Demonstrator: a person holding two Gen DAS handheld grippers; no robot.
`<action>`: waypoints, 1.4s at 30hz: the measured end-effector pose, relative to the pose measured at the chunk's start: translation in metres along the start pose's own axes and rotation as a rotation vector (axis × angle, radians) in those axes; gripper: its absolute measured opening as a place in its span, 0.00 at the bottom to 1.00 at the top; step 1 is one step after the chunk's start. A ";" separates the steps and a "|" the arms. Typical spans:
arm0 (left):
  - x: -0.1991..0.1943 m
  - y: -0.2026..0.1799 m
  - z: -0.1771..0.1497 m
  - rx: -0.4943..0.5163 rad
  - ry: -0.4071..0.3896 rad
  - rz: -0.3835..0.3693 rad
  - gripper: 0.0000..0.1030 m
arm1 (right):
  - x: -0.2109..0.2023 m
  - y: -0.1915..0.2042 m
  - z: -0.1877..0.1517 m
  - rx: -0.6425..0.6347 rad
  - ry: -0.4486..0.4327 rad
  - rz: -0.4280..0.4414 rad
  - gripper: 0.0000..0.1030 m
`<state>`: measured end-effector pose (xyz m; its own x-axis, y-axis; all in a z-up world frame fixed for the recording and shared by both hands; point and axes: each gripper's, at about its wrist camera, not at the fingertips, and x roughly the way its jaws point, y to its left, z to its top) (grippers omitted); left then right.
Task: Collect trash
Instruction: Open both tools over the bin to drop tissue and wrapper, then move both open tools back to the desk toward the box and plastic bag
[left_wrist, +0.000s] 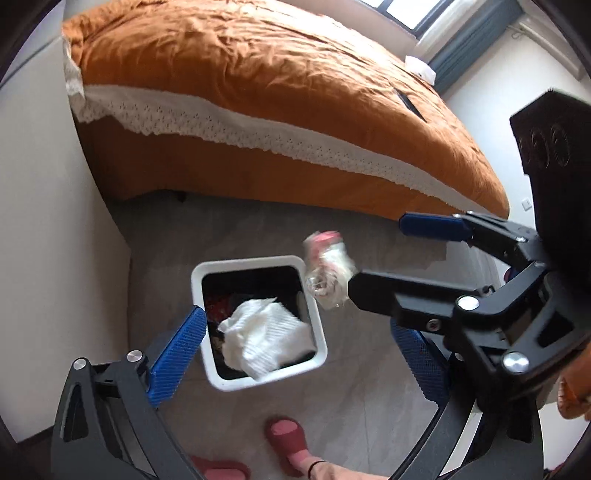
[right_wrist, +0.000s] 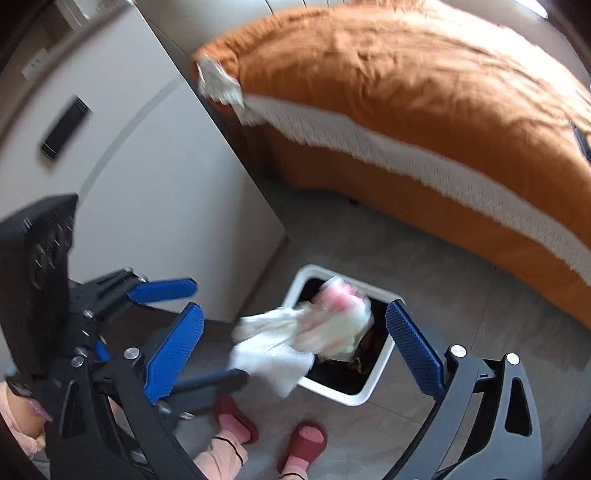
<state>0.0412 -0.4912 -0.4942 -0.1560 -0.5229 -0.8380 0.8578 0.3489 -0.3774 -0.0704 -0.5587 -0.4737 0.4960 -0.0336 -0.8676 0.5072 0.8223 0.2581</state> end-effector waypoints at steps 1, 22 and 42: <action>0.010 0.005 -0.003 -0.001 0.012 0.024 0.95 | 0.012 -0.008 -0.005 0.020 0.017 -0.011 0.96; -0.176 -0.051 0.004 -0.031 -0.200 0.149 0.95 | -0.154 0.058 0.032 -0.021 -0.203 0.039 0.96; -0.430 -0.012 -0.049 -0.264 -0.545 0.696 0.95 | -0.246 0.276 0.104 -0.440 -0.356 0.300 0.96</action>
<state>0.0745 -0.2324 -0.1484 0.6628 -0.3989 -0.6337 0.5215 0.8532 0.0084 0.0204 -0.3826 -0.1446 0.8137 0.1095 -0.5708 0.0107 0.9791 0.2031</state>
